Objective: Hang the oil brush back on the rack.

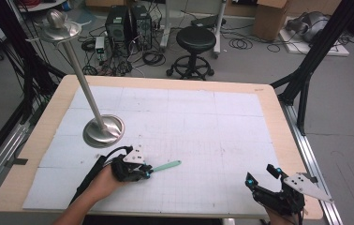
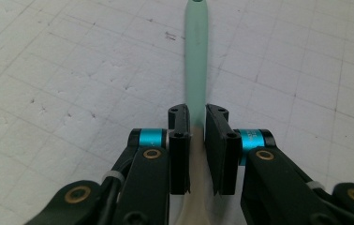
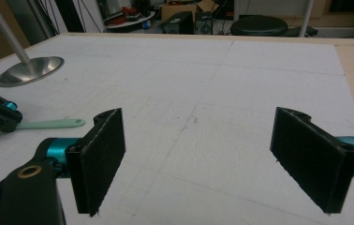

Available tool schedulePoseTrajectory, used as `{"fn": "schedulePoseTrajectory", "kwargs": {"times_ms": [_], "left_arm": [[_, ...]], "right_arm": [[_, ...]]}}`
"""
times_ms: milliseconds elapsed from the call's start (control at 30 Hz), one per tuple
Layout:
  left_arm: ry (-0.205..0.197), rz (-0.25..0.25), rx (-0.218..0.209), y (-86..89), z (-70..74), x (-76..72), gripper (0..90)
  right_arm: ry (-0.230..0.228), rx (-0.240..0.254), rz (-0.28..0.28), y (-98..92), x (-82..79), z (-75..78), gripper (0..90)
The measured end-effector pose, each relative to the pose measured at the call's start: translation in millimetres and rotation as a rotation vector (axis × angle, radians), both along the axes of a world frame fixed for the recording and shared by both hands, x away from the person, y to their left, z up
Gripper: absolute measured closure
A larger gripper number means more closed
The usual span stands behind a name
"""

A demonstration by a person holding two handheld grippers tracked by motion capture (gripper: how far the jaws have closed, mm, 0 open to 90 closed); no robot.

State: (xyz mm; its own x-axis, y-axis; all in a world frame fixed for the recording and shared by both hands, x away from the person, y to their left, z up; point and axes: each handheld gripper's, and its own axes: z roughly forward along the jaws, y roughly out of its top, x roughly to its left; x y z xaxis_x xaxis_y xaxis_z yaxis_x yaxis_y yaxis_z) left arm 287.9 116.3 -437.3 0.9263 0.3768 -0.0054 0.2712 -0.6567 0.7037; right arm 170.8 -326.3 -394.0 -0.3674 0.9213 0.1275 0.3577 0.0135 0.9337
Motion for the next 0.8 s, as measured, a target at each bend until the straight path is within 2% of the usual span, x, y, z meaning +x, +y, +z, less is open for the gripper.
{"fn": "schedulePoseTrajectory", "kwargs": {"times_ms": [133, 267, 400, 500, 633, 667, 733, 800], "left_arm": [[0.019, 0.008, -0.008, 0.8, -0.3, 1.9, 81.2], [0.011, 0.013, -0.004, 0.4, -0.1, 0.8, 81.6], [0.040, 0.029, -0.027, 1.9, -0.4, 3.0, 82.0], [0.048, 0.036, -0.040, 2.8, -0.9, 3.1, 82.0], [0.062, 0.042, -0.087, 7.4, -0.7, 0.5, 82.0], [0.062, 0.049, -0.120, 9.9, 0.7, -1.1, 82.0], [0.065, 0.052, -0.136, 11.3, 1.6, -1.8, 82.0], [0.052, 0.052, -0.174, 14.5, 6.0, -3.7, 81.9]], "right_arm": [[-0.013, -0.006, 0.002, 1.0, -0.4, 1.3, 17.7], [-0.015, 0.002, 0.003, 1.0, -0.3, 1.0, 17.7], [-0.013, 0.005, 0.001, 1.2, -0.8, 1.0, 17.7], [-0.015, 0.004, 0.001, 0.3, -0.7, 0.8, 17.7], [-0.016, 0.009, -0.001, -0.7, -0.6, 0.4, 17.7], [-0.013, 0.008, 0.001, -1.1, -0.3, -0.3, 17.7], [-0.012, 0.008, 0.001, -0.9, -0.2, -0.5, 17.7], [-0.011, 0.011, 0.007, 0.2, -0.3, -0.1, 17.7]]}}
